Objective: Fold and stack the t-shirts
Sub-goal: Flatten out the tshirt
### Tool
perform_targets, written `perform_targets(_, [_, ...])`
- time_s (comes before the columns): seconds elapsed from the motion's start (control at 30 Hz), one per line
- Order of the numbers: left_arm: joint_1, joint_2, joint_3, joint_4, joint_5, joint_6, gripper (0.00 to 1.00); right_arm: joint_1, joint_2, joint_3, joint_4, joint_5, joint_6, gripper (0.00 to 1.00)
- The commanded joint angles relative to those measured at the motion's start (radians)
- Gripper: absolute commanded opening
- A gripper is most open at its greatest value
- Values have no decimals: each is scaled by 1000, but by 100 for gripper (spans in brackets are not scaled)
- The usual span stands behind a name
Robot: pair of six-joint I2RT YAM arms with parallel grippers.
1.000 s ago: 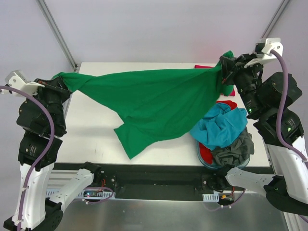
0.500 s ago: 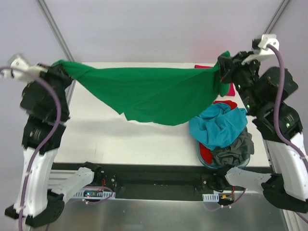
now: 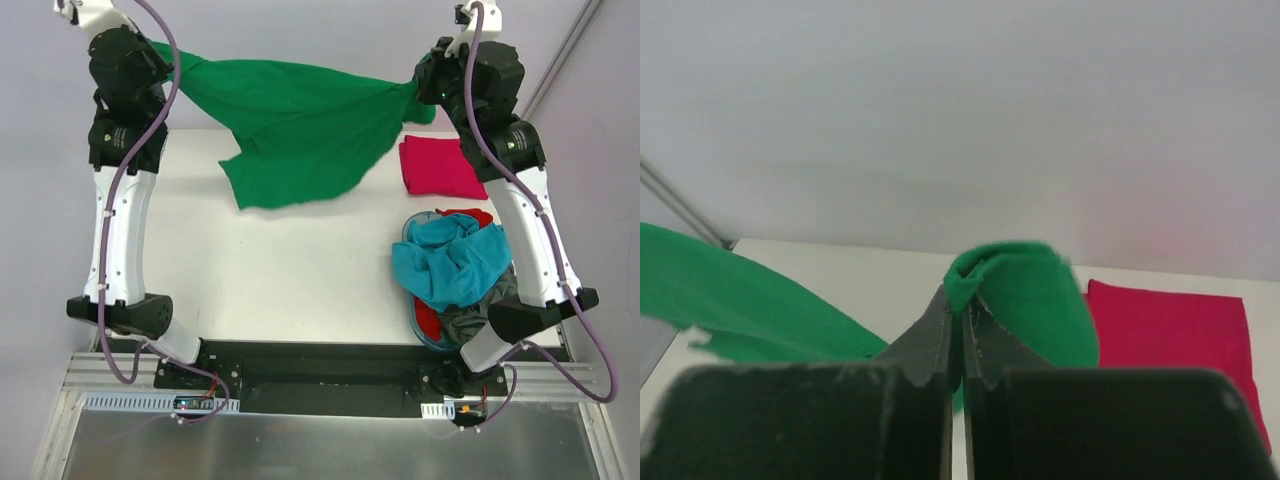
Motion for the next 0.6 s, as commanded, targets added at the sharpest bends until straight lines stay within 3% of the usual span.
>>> perform_targets(0.0, [47,-160,-102,37,8,12,0,-9,-162,-140,80,-56,51,1])
perform_targets(0.17, [122,-329,-519,28,-22,-111,0,-9,-327,-562,106,-73,138,1])
perform_targets(0.37, [132,-484,-983,-24,74,-220,0,-3,-455,-966,107,-263,278,1])
perform_targets(0.47, [132,-412,-1058,-22,77,-316,0,-3,-435,-1124,214,-339,322,1])
perform_targets(0.57, [132,-238,-996,-44,63,-300,0,-3,-319,-1146,212,-378,338,1])
